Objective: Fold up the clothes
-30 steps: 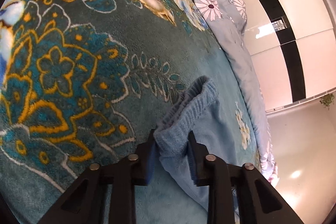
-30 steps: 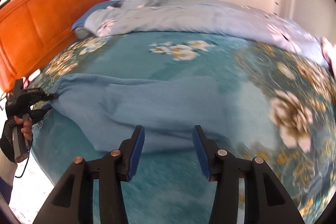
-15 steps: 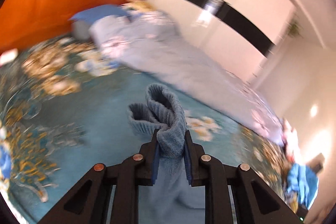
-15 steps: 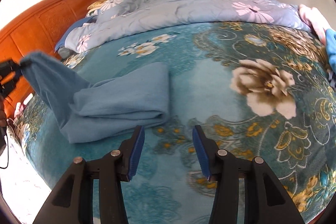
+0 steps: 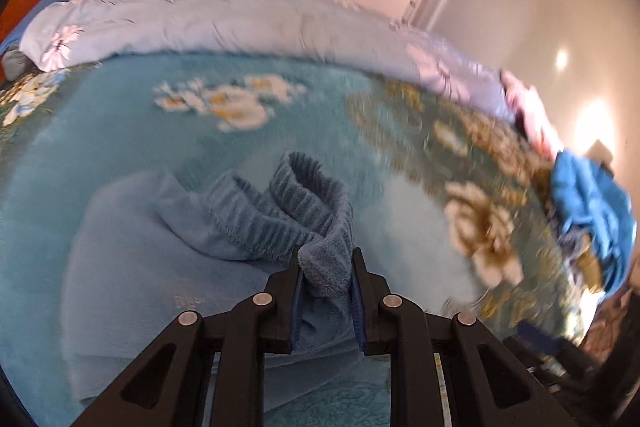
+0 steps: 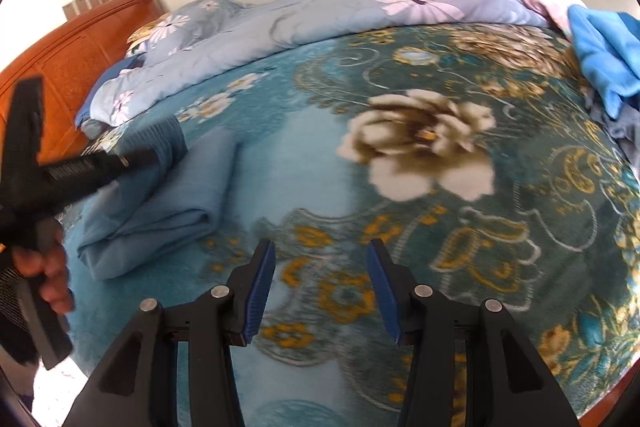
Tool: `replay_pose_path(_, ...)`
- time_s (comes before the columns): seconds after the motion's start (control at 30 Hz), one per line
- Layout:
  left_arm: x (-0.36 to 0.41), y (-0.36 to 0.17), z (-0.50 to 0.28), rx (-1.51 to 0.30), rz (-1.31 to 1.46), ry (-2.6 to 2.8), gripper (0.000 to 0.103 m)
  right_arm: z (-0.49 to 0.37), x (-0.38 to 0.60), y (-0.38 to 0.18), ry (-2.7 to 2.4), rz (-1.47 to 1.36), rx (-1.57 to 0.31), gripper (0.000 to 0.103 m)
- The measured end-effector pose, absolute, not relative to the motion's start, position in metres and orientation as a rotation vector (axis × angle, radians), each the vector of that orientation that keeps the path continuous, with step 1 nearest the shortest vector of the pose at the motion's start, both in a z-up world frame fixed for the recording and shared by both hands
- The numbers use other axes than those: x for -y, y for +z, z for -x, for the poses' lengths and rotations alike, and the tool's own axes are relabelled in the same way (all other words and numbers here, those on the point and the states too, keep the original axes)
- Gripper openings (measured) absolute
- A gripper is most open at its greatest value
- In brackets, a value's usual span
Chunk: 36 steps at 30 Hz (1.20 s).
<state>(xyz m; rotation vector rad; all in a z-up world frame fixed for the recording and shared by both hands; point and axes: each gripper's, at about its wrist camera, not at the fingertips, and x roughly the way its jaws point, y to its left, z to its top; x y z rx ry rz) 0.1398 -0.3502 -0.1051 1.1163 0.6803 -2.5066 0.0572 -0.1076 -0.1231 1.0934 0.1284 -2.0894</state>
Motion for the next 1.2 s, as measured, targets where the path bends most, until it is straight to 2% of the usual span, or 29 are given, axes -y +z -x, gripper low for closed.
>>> replay_pose_path(0.1,0.337,-0.11,-0.135,-0.603,-1.17,-2.517,0.023,-0.052,0.1,-0.126,-2.104,-1.117,-0.114,0.049)
replay_pose_path(0.13,0.333,-0.108,-0.136,-0.579,-1.17,-2.531,0.028,-0.051,0.099,-0.125,-2.105,-1.122,-0.103,0.049)
replay_pose_path(0.17,0.331,-0.103,-0.141,-0.576,-1.159,-2.553,0.037,-0.052,0.099,-0.123,-2.105,-1.117,-0.095,0.049)
replay_pose_path(0.23,0.332,-0.095,-0.154,-0.654,-1.158,-2.599,0.049,-0.053,0.102,-0.118,-2.099,-1.105,-0.083,0.049)
replay_pose_path(0.43,0.35,-0.071,-0.23,-0.681,-0.986,-2.557,0.061,-0.067,0.143,-0.097,-1.992,-1.045,-0.041,0.049)
replay_pose_path(0.6,0.38,-0.09,-0.274,-0.526,-1.02,-2.348,0.062,-0.083,0.204,-0.084,-1.867,-0.997,-0.07,0.049)
replay_pose_path(0.77,0.405,-0.12,-0.283,-0.644,-1.058,-2.283,0.062,-0.089,0.272,-0.074,-1.801,-0.941,-0.211,0.05)
replay_pose_path(0.87,0.406,-0.127,-0.277,-0.608,-1.076,-2.3,0.062,-0.086,0.305,-0.082,-1.791,-0.956,-0.333,0.05)
replay_pose_path(1.07,0.403,-0.14,-0.278,-0.605,-1.086,-2.347,0.062,-0.081,0.327,-0.097,-1.743,-1.02,-0.367,0.05)
replay_pose_path(1.13,0.4,-0.143,-0.28,-0.592,-1.089,-2.36,0.062,-0.085,0.329,-0.096,-1.737,-1.019,-0.38,0.041)
replay_pose_path(1.17,0.399,-0.144,-0.28,-0.59,-1.092,-2.362,0.062,-0.087,0.331,-0.096,-1.735,-1.018,-0.394,0.025)
replay_pose_path(1.2,0.4,-0.146,-0.279,-0.593,-1.096,-2.363,0.062,-0.088,0.332,-0.095,-1.734,-1.021,-0.409,0.017)
